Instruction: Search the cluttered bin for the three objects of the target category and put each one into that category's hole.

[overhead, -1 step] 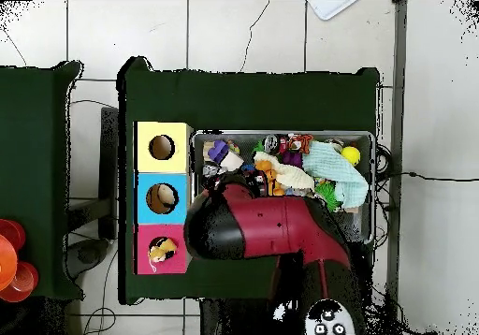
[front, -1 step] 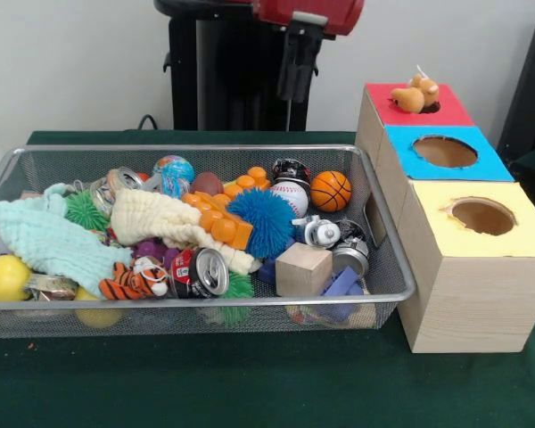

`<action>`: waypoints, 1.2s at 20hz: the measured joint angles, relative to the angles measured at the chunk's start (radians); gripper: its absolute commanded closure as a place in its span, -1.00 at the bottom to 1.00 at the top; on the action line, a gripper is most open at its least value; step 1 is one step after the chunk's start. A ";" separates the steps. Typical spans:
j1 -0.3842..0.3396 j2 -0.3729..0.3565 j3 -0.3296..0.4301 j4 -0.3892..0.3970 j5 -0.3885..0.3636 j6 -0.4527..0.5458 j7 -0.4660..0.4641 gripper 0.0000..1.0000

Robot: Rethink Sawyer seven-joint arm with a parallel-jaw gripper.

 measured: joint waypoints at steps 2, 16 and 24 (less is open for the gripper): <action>-0.014 0.009 0.000 -0.005 -0.015 0.000 0.000 1.00; -0.047 0.084 0.000 -0.060 -0.185 0.000 0.000 1.00; -0.053 0.118 0.004 -0.096 -0.270 -0.031 0.000 1.00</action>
